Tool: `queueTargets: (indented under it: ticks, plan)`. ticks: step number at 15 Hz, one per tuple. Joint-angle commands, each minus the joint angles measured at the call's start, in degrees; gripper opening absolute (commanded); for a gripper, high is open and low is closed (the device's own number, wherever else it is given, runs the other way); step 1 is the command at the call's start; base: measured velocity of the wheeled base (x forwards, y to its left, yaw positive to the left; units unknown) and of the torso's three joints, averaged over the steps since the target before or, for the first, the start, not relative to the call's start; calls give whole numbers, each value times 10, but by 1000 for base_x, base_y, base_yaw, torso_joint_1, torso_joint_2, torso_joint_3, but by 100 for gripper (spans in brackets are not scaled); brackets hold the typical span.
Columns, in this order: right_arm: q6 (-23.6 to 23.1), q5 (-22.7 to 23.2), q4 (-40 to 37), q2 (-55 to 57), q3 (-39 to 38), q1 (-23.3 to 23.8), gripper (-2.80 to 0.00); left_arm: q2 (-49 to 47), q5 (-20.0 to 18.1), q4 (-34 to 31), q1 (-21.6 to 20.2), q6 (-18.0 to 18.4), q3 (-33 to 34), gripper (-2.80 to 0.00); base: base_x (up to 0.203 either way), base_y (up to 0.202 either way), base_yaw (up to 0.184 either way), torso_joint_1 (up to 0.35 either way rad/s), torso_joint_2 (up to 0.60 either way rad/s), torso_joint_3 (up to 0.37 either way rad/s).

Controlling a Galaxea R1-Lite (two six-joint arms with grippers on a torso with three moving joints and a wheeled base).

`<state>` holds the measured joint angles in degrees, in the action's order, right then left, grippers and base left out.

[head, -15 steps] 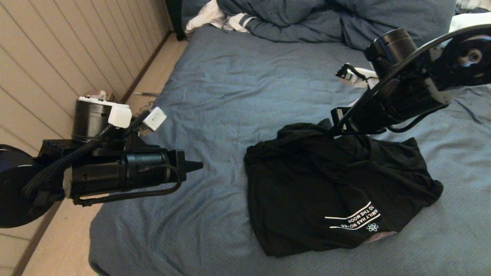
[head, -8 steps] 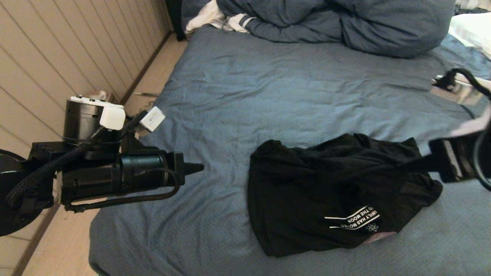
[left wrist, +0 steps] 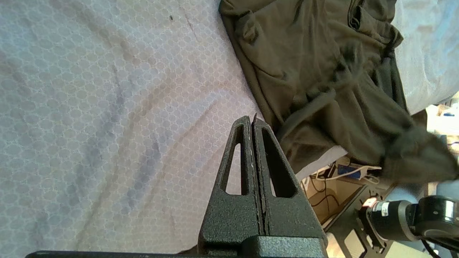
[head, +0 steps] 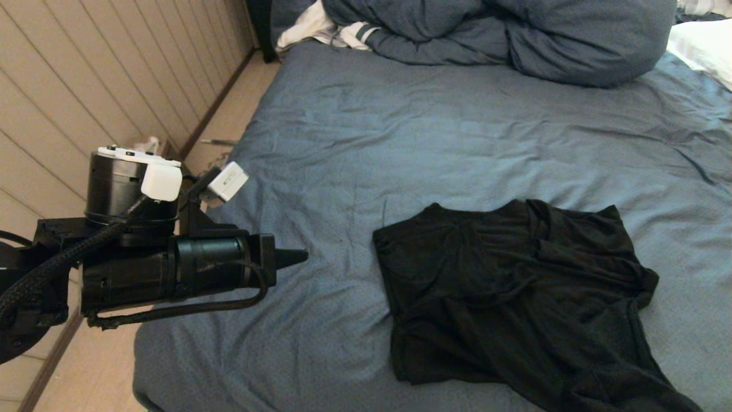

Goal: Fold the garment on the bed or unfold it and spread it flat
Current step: Unford the black T-shirt

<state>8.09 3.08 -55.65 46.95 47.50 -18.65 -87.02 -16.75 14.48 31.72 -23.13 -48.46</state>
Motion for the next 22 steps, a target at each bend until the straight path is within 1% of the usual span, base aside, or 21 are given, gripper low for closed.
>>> queueTargets:
  ticks: [1,4,5,6,10,13,16,17,20,22]
  plan:
    - [1,-2,-5,-65,-72,4,-280,-3,-1,1,1,-2,0,-280,0,0,0,0,0,0]
    - [0,-16,2,-85,-131,12,-280,-8,-1,1,8,-2,0,-280,0,0,0,0,0,0]
    - [-1,-25,16,-85,-144,13,0,-8,-1,1,8,-2,0,-280,0,0,0,0,0,0]
    - [-3,-28,32,-84,-146,12,0,-8,-1,1,8,-2,0,-280,0,0,0,0,0,0]
    - [-4,-28,58,-81,-122,11,0,-11,-1,1,8,-2,0,-280,0,0,0,0,0,0]
    - [-1,-28,72,-56,-71,10,0,-13,0,1,8,-2,-6,-280,0,0,0,0,0,0]
    - [2,-28,122,25,1,14,0,-38,7,-7,8,-2,-53,-280,0,0,0,0,0,0]
    - [6,-27,140,63,28,21,-280,-52,11,-15,8,-2,-75,-280,0,0,0,0,0,0]
    - [13,-16,216,177,119,49,-280,-89,16,-62,11,0,-152,-280,0,0,0,0,0,0]
    - [15,4,240,244,189,58,-280,-124,18,-70,21,3,-184,-280,0,0,0,0,0,0]
